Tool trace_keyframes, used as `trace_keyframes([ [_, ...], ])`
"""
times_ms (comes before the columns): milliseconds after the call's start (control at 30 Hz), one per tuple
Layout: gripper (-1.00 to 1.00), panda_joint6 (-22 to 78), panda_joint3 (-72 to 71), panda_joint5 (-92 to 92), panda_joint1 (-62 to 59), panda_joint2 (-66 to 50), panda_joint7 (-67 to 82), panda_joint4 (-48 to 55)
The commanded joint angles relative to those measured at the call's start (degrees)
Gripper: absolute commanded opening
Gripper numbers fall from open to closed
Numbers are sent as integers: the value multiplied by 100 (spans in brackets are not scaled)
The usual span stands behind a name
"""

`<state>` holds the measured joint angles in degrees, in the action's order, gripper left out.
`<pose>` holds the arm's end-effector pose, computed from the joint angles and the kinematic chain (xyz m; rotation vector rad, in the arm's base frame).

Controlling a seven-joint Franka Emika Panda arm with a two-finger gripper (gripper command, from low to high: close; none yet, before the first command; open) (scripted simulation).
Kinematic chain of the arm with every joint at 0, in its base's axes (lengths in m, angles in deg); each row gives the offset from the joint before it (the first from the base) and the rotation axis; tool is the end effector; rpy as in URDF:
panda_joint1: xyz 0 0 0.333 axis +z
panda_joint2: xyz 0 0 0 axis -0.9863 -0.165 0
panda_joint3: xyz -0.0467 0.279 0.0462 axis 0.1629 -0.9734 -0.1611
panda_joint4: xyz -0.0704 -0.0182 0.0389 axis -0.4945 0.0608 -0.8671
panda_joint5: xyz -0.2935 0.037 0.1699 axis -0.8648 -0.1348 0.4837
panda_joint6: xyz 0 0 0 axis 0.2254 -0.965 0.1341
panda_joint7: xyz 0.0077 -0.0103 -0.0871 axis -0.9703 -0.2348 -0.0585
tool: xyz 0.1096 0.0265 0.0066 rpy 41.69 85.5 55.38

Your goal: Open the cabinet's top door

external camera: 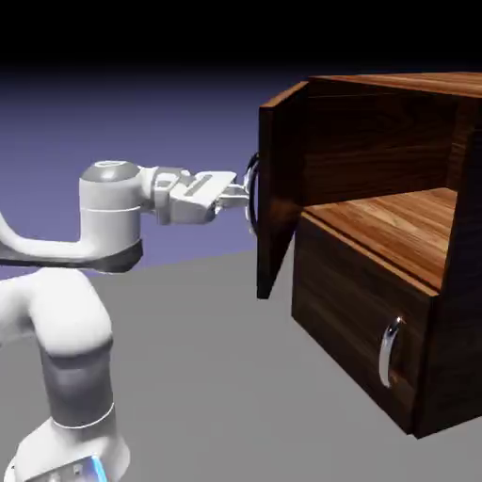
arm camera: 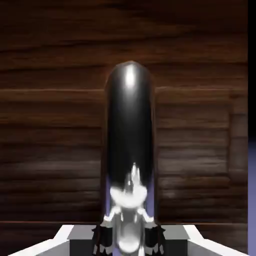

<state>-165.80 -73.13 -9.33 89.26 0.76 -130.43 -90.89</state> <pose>0.2008 0.0493 0.5009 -1.6253 1.4134 -2.1502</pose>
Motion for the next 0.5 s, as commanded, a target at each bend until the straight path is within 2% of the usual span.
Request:
trace_keyframes([
  [0,-100,180,-188,256,91,54,75,-9],
  [233,-100,1527,-1626,1900,651,48,328,208],
  [467,-100,2911,-3079,3295,666,-506,272,959],
])
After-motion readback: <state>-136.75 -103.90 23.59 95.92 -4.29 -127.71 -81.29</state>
